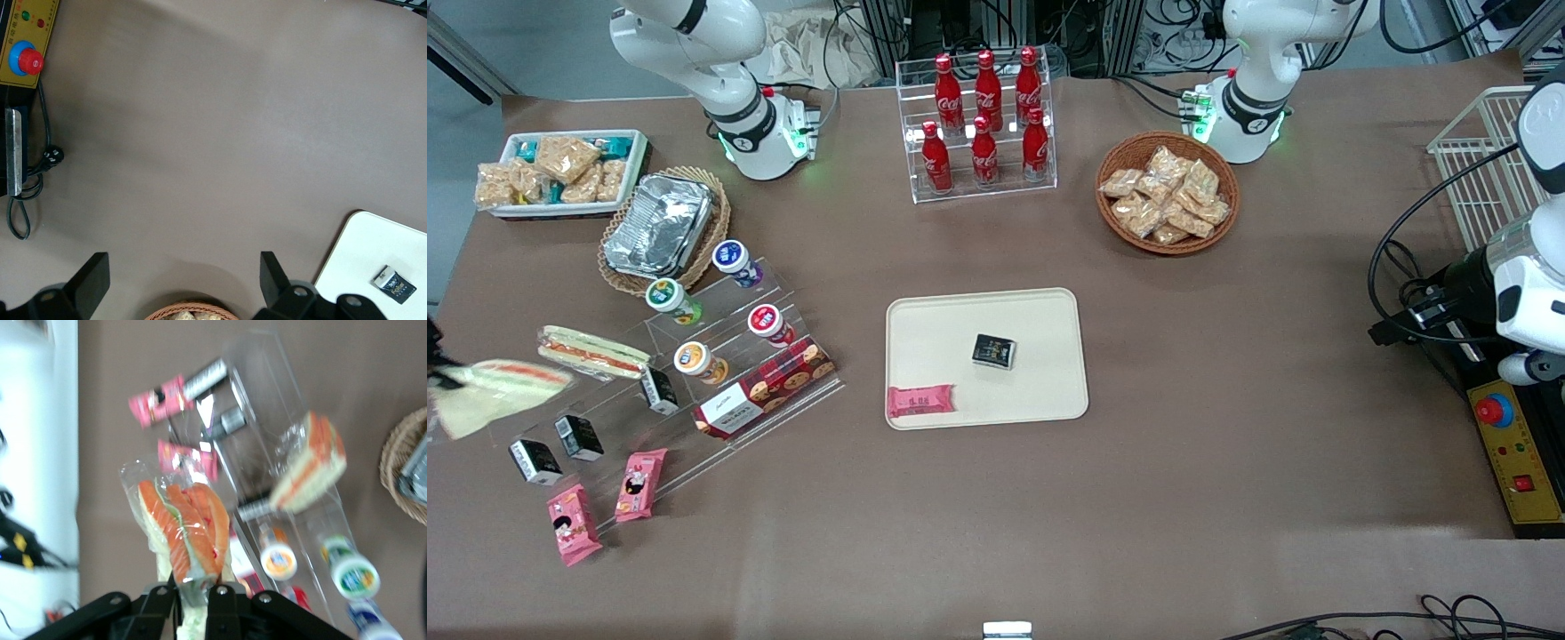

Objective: Place sandwich on tray
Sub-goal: 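Close the right gripper on the sandwich and lift it off the rack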

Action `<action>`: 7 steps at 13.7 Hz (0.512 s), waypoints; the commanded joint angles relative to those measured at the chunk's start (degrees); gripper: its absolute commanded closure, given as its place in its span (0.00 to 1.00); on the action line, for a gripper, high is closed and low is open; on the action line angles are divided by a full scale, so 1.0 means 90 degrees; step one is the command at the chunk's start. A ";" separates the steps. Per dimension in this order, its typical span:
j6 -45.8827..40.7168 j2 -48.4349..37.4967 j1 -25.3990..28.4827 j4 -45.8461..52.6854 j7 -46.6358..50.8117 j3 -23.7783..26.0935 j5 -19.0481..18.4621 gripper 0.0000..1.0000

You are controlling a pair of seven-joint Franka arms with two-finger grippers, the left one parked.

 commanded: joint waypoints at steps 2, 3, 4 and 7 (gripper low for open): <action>-0.0488 -0.0272 0.1092 0.0069 -0.0038 -0.0021 -0.0301 0.85; -0.0527 -0.0282 0.1463 0.0069 -0.0038 -0.0021 -0.0466 0.85; -0.0537 -0.0273 0.1824 0.0078 -0.0038 -0.0021 -0.0652 0.85; -0.0528 -0.0224 0.2616 0.0214 -0.0019 -0.0011 -0.0702 0.85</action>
